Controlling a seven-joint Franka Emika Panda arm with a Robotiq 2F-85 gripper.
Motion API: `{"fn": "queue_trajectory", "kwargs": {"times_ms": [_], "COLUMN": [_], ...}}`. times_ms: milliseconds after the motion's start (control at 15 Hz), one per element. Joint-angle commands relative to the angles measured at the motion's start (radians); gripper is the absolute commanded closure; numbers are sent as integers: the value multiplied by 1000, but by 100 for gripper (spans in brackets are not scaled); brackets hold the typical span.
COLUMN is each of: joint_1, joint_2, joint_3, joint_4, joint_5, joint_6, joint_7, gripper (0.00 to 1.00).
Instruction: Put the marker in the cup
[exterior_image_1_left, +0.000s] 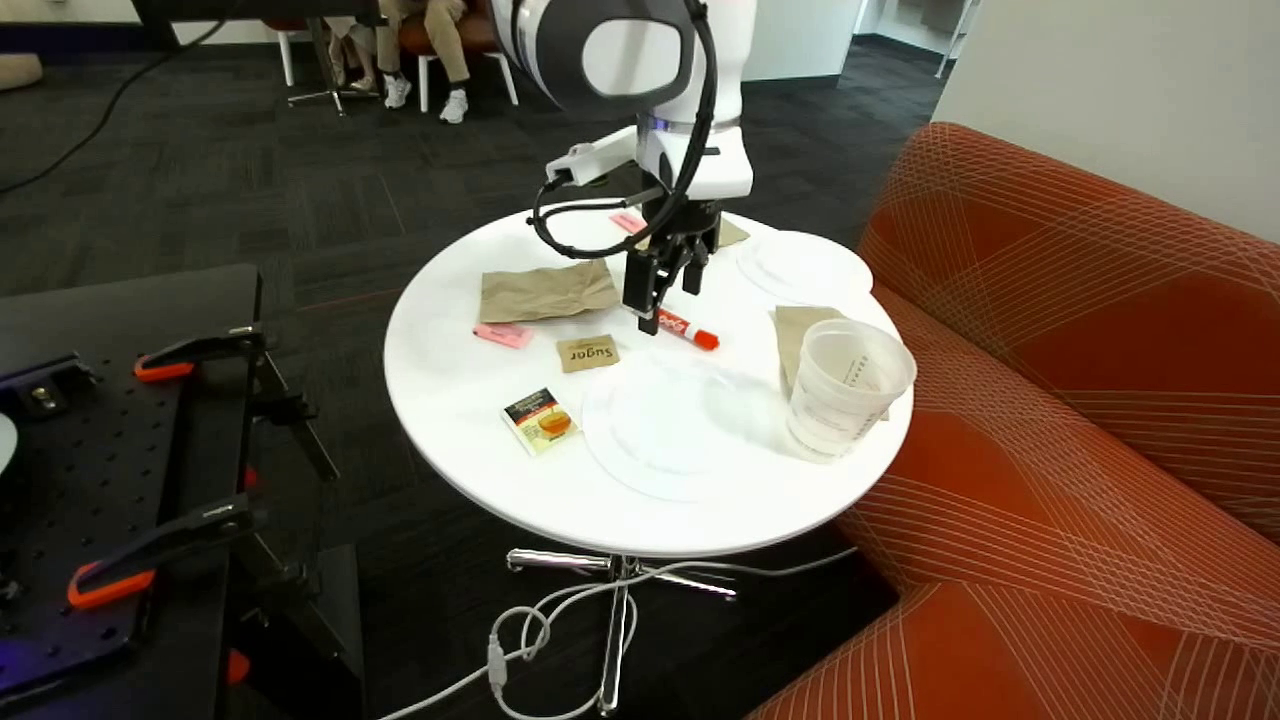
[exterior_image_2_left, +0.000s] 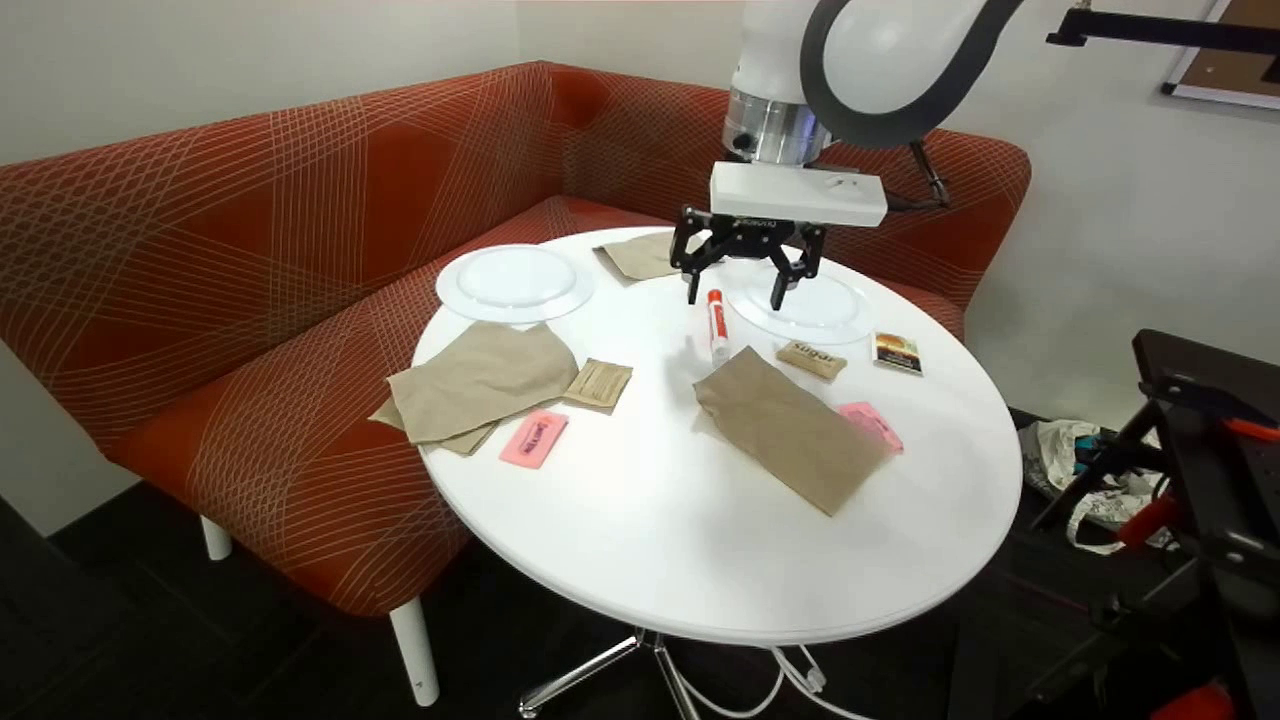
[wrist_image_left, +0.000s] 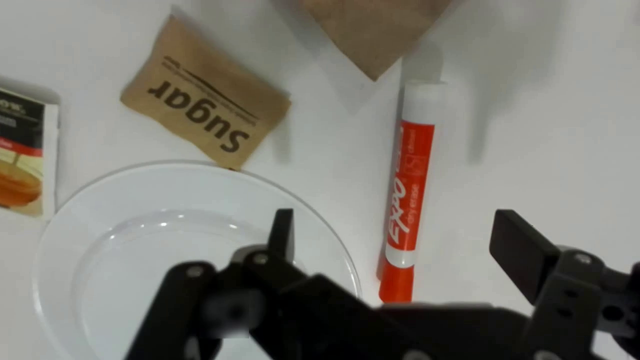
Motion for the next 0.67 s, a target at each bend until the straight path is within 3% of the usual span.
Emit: {"fn": "queue_trajectory", "kwargs": {"times_ms": [0,133,200,400,600], "joint_1": [-7,-5,-5,-4,-3], "joint_2": [30,39,43,58,76], "joint_3": [10,9,9,8,10], "joint_4": [75,93,101,116,130], "joint_5": [28,26,25,24,22], "joint_6": [-75,-91,-97,-103,-112], "joint_7": [-8,-5,-5,-5,-7], "gripper": [0,7,16,8,8]}}
